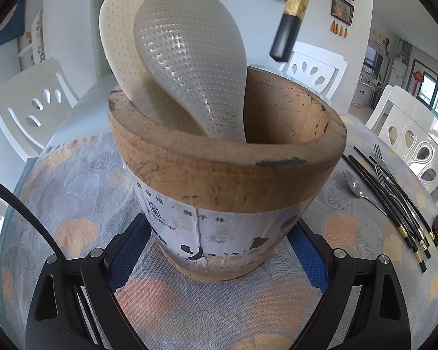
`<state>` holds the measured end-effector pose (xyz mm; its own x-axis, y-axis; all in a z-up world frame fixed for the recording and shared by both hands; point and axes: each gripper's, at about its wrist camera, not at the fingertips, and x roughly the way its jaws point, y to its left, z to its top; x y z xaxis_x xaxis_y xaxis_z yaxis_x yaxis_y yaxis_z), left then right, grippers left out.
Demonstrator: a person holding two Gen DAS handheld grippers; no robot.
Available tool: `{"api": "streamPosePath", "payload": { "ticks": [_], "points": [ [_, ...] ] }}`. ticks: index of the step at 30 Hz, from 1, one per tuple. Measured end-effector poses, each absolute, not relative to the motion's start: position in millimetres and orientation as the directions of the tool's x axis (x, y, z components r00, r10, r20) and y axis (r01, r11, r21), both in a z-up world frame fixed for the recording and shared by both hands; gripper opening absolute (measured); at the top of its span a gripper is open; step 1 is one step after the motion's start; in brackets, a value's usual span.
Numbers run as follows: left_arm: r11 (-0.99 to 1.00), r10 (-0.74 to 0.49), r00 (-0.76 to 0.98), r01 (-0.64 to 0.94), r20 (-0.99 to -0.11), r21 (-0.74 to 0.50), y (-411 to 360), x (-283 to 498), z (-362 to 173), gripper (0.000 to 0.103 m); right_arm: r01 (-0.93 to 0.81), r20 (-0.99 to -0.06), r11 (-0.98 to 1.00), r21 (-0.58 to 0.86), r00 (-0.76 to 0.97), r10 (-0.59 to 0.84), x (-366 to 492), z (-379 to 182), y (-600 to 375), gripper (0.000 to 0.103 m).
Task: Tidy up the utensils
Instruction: 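Lower the black chopstick into the holder and open the right gripper, then move the right gripper to the chopsticks and grasp another black chopstick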
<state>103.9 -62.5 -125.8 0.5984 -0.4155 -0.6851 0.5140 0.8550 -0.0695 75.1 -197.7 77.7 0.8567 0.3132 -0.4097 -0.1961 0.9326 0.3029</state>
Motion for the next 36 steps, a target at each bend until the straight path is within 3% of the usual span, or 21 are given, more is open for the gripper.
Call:
{"api": "streamPosePath", "payload": {
  "ticks": [8,11,12,13,25,30,36],
  "points": [
    [0.856,-0.412,0.602,0.513,-0.684,-0.063,-63,104,-125,0.093,-0.227,-0.462,0.932,0.281,0.820,0.339,80,74,-188,0.005],
    [0.857,-0.409,0.605,0.512,-0.683,-0.059,-64,104,-124,0.093,-0.225,-0.482,0.931,0.287,0.806,0.343,82,72,-187,0.026],
    [0.857,-0.408,0.607,0.512,-0.682,-0.056,-65,103,-124,0.093,-0.226,-0.478,0.928,0.295,0.807,0.348,81,72,-188,0.038],
    [0.858,-0.406,0.610,0.511,-0.681,-0.053,-65,103,-124,0.093,-0.227,-0.469,0.926,0.301,0.810,0.351,80,73,-189,0.042],
    [0.859,-0.403,0.616,0.510,-0.677,-0.047,-67,101,-124,0.093,-0.224,-0.422,0.939,0.262,0.848,0.320,51,89,-214,0.042],
    [0.849,-0.442,0.582,0.516,-0.682,-0.111,-59,108,-125,0.093,-0.163,-0.418,0.959,0.233,0.874,0.249,27,101,-245,0.042],
    [0.853,-0.427,0.593,0.516,-0.683,-0.085,-64,105,-125,0.093,-0.036,-0.438,0.981,0.190,0.891,0.118,-5,108,-296,0.042]
  ]
}}
